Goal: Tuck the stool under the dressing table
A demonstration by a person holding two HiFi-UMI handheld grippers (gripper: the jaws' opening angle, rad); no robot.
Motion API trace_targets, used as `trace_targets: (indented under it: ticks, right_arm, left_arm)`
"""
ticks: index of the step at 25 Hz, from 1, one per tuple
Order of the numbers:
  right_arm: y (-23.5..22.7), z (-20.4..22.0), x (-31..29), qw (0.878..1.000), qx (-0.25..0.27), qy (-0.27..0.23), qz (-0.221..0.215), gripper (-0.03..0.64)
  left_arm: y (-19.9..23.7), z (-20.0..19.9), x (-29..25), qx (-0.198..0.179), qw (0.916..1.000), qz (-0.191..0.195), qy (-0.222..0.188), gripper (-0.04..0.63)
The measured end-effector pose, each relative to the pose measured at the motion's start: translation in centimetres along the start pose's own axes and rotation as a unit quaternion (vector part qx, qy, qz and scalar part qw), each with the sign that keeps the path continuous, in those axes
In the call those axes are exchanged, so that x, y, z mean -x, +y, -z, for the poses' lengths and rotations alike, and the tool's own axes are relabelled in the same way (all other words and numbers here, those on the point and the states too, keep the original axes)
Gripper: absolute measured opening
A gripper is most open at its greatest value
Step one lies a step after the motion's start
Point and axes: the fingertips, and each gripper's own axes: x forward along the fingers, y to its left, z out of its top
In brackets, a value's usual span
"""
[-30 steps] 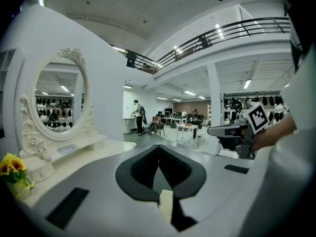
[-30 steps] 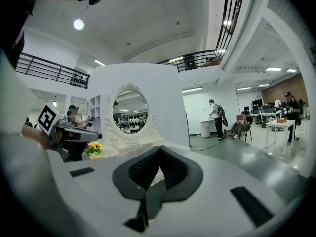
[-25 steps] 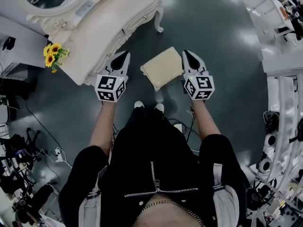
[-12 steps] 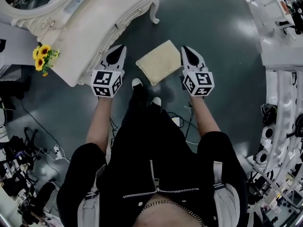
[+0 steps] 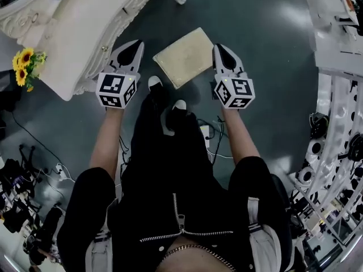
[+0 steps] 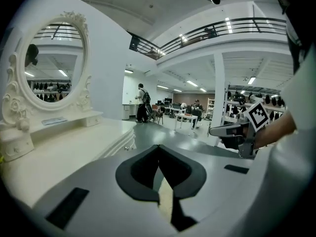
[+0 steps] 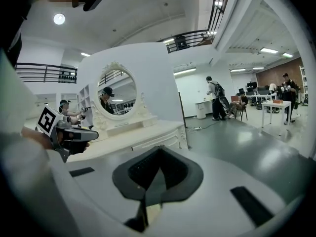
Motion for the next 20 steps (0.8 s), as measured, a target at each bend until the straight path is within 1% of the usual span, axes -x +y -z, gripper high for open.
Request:
trace_targets:
  ticks: [3, 8, 11, 14, 15, 18, 20]
  right_arm:
    - [-0.7, 4.3, -0.9, 1.000, -0.019, 0.011, 0.011, 0.009]
    - [-2.0, 12.1, -1.7, 0.998, -0.044, 0.044, 0.027, 0.023]
    - [-3.3, 16.6, -2.0, 0.995, -0.061, 0.057, 0.045, 0.044]
    - [-4.8, 20.7, -2.3, 0.992, -0.086, 0.069, 0.063, 0.088]
    - [-5.4, 22.0, -2.5, 0.990, -0.096, 0.073, 0.070, 0.113]
    - [-7.2, 26.0, -2.8, 0.982, -0.140, 0.085, 0.094, 0.172]
    - [-8.7, 29.0, -3.1, 0.974, -0.175, 0.098, 0.108, 0.249]
  left_arm:
    - [0.4, 3.6, -1.2, 0.003, 0.9999, 0.007, 0.012, 0.021]
    - [0.6, 9.4, -3.4, 0.005, 0.9993, 0.022, 0.031, 0.021]
    - [0.3, 12.7, -5.1, 0.009, 0.9986, 0.033, 0.041, 0.021]
    - [-0.7, 15.3, -6.9, 0.013, 0.9978, 0.046, 0.046, 0.021]
    - [-1.1, 16.0, -7.5, 0.014, 0.9975, 0.051, 0.047, 0.021]
    - [-2.2, 17.9, -9.0, 0.015, 0.9964, 0.066, 0.051, 0.021]
    - [-2.6, 18.9, -10.0, 0.015, 0.9958, 0.074, 0.053, 0.021]
